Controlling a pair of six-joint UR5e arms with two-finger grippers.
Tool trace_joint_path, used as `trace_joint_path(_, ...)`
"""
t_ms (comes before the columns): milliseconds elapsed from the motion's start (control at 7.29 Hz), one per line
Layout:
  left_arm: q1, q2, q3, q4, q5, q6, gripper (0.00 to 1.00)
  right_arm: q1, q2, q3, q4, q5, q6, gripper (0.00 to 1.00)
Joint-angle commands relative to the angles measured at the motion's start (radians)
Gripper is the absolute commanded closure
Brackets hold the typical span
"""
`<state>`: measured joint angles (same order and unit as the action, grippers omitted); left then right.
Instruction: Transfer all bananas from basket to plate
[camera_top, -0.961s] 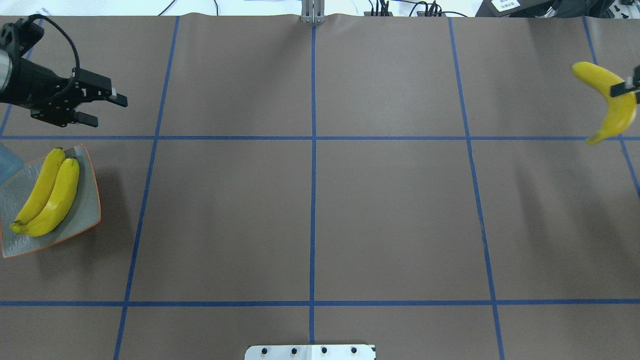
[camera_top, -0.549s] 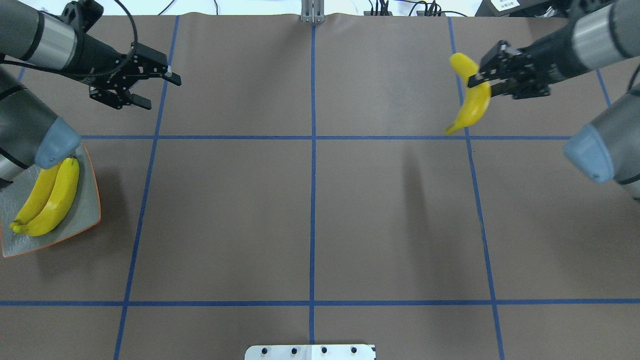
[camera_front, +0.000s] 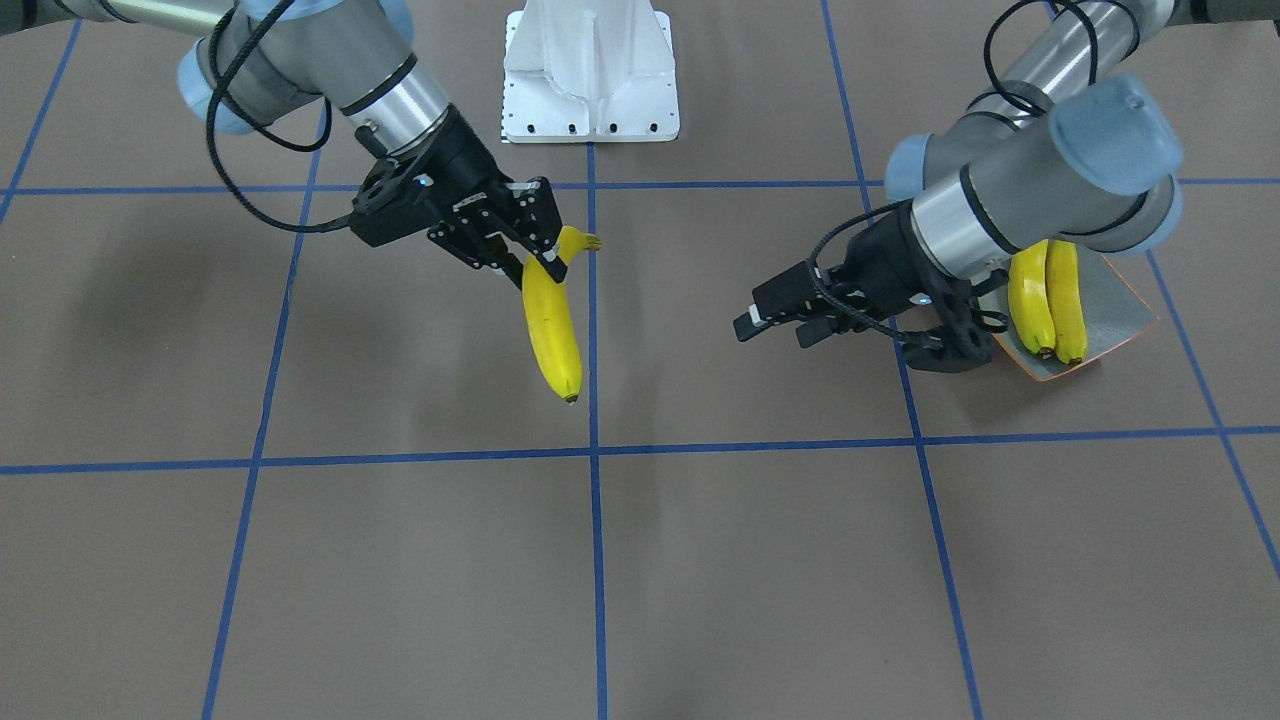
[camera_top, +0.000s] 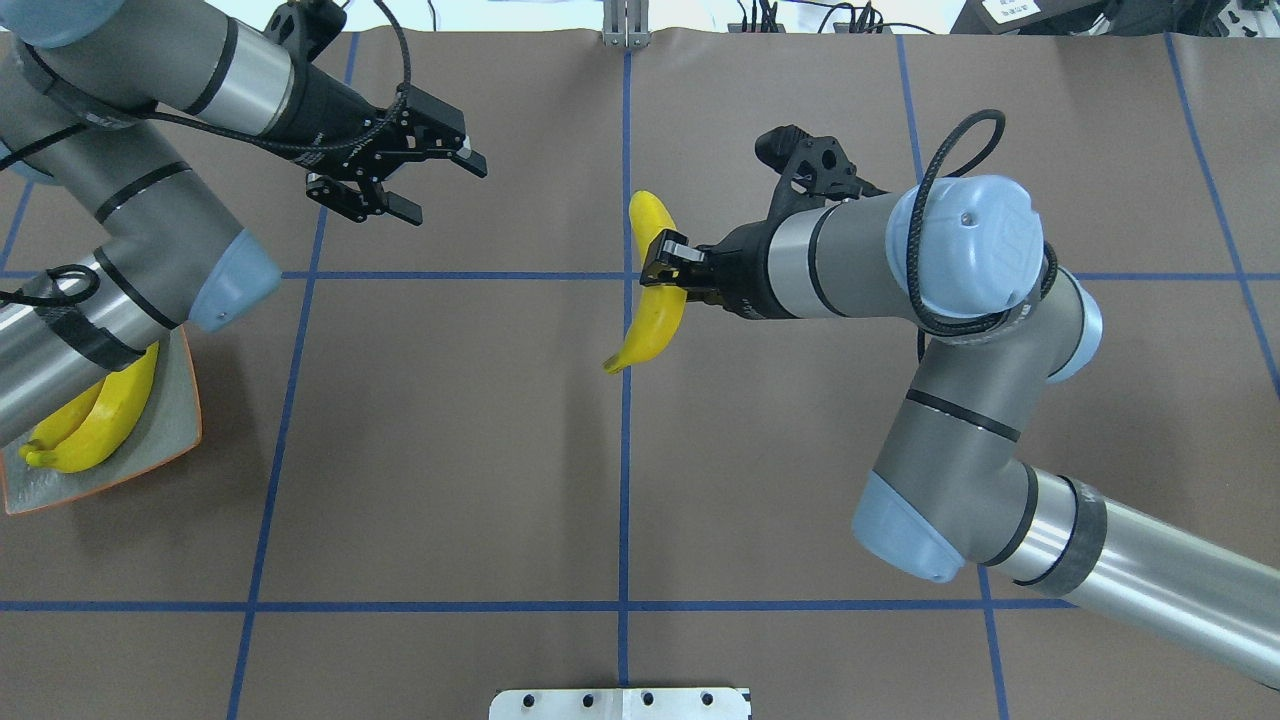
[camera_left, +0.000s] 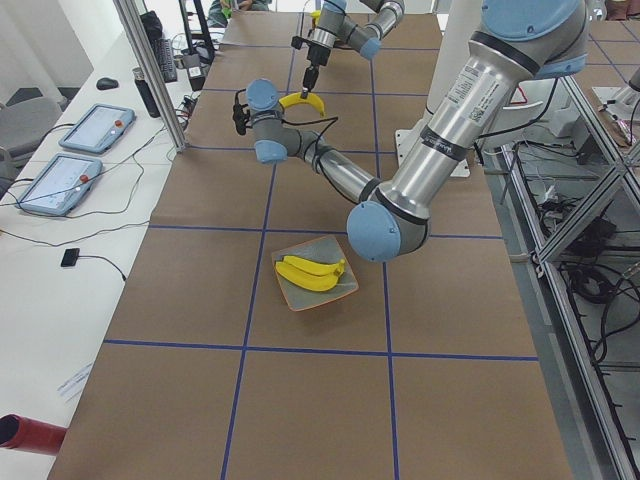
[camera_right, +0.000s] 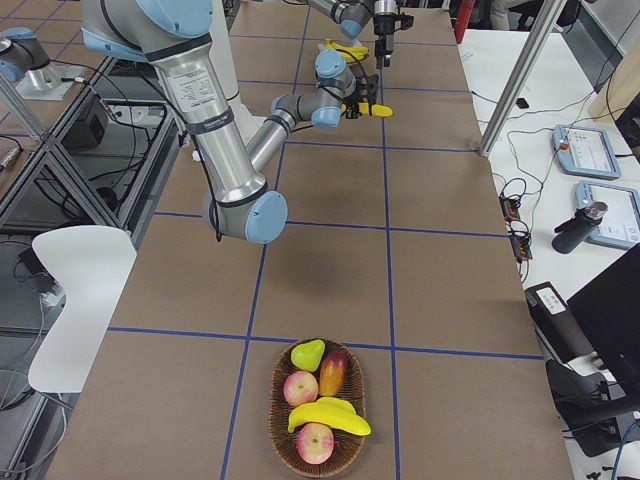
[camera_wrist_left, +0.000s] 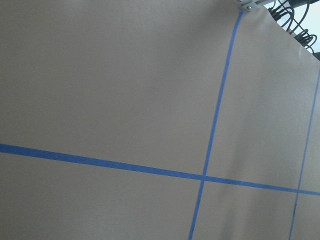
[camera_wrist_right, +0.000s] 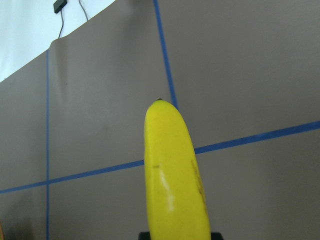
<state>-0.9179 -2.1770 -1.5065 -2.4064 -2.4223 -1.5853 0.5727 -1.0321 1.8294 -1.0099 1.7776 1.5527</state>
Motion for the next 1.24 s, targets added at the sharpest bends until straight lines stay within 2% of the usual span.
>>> trace_joint_path(0, 0.065, -0.059, 0.0, 0.0, 0.028, -0.024, 0.01, -0.043, 0.029, -0.007, -0.003, -0.027, 0.009, 1.0)
trace_joint_path(412, 0.111, -0.085, 0.0, 0.0, 0.061, -0.033, 0.01, -0.05, 0.038, -0.012, 0.002, -0.038, 0.01, 1.0)
trace_joint_path(824, 0.161, -0.118, 0.003, 0.001, 0.133, -0.091, 0.05, -0.051, 0.043, -0.007, 0.005, -0.066, 0.01, 1.0)
trace_joint_path(1098, 0.166, -0.119, 0.006, 0.003, 0.144, -0.091, 0.09, -0.051, 0.041, -0.002, 0.005, -0.069, 0.01, 1.0)
